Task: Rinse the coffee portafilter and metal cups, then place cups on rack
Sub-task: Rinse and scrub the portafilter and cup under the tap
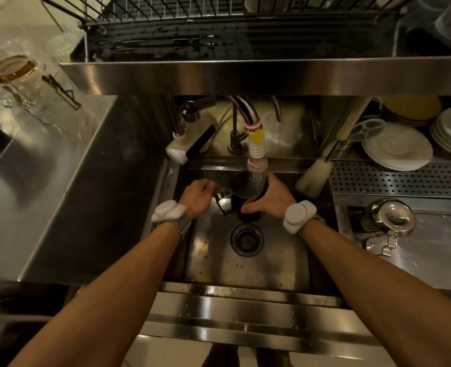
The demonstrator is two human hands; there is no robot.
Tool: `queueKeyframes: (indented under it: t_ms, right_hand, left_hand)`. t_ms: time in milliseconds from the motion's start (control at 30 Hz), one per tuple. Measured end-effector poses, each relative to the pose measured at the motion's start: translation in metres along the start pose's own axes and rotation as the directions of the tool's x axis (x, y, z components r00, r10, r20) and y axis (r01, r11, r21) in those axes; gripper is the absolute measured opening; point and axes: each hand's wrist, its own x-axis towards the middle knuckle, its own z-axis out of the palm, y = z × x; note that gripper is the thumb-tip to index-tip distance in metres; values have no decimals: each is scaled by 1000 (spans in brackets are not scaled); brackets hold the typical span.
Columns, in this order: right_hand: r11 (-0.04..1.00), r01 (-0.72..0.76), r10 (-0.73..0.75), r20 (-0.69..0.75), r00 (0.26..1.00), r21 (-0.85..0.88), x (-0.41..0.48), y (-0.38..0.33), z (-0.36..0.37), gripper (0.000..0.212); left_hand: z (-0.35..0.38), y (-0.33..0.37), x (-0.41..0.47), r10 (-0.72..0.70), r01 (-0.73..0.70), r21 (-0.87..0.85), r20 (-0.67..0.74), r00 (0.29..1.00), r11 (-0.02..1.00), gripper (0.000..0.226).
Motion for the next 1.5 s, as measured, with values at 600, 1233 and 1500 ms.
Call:
queueKeyframes:
  t_ms: [600, 1233, 1500]
  right_hand:
    - [1000, -1, 0, -42, 999, -18, -1, 2, -5, 96]
    - [985, -170, 170, -1, 985, -33, -13, 31, -30, 112]
    - [979, -172, 174, 14, 985, -113, -14, 30, -35, 103]
  left_hand:
    - [4, 24, -3, -19, 36, -139, 122, 992, 990, 42]
    - [-5, 50, -9, 68, -81, 64, 184, 981, 995, 19]
    - [-1, 64, -16, 221, -250, 493, 118, 968, 833, 25]
